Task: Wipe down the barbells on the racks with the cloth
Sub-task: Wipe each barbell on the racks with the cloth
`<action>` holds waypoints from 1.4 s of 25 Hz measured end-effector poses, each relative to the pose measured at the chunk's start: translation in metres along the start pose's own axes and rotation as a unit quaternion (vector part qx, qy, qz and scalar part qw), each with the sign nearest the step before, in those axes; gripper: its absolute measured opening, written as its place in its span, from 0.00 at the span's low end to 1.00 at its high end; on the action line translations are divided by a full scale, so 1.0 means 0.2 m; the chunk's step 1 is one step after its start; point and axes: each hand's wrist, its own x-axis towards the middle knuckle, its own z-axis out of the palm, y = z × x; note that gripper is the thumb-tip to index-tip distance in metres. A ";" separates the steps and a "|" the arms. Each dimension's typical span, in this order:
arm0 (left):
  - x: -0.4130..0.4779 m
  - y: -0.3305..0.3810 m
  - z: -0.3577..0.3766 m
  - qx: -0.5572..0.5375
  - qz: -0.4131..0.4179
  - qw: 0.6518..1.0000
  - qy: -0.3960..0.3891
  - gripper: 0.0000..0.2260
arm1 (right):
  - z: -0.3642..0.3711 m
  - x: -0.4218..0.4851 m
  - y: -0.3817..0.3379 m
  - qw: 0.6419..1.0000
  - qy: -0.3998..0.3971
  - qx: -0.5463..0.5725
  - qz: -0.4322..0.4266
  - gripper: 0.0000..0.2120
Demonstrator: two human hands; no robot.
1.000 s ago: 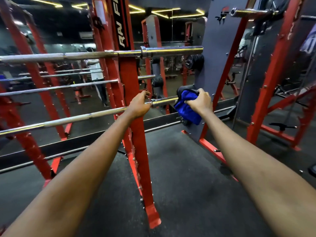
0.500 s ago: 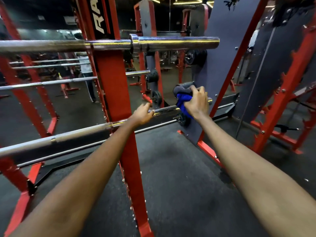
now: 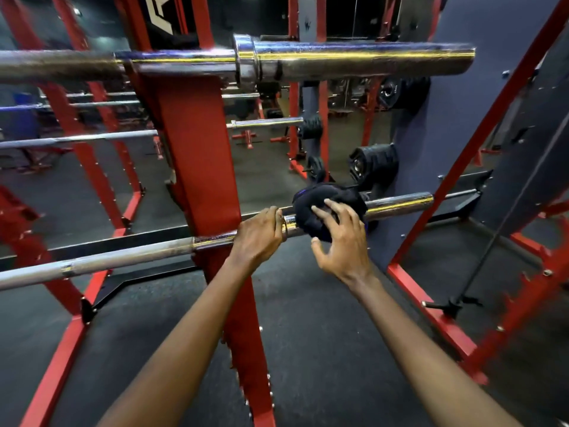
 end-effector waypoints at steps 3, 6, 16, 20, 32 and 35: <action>0.00 0.01 0.01 0.008 -0.031 0.999 0.029 0.14 | -0.01 0.02 0.04 0.999 0.042 -0.007 0.007 0.19; -0.01 0.00 0.03 0.010 -0.028 0.998 0.048 0.14 | 0.00 0.09 0.08 0.997 0.046 -0.044 0.036 0.20; 0.02 -0.03 0.04 0.011 -0.017 0.999 0.045 0.13 | 0.11 0.04 -0.07 0.997 0.025 -0.014 0.066 0.22; 0.02 -0.04 0.03 0.007 -0.016 0.999 0.036 0.14 | 0.04 0.17 0.12 0.985 0.079 -0.030 0.148 0.25; 0.03 -0.02 0.03 -0.013 -0.018 0.999 0.039 0.14 | 0.14 0.12 0.10 0.980 0.131 -0.030 0.146 0.21; 0.03 -0.03 0.03 -0.019 -0.027 0.999 0.030 0.15 | 0.11 0.17 0.22 0.962 0.149 0.010 0.231 0.21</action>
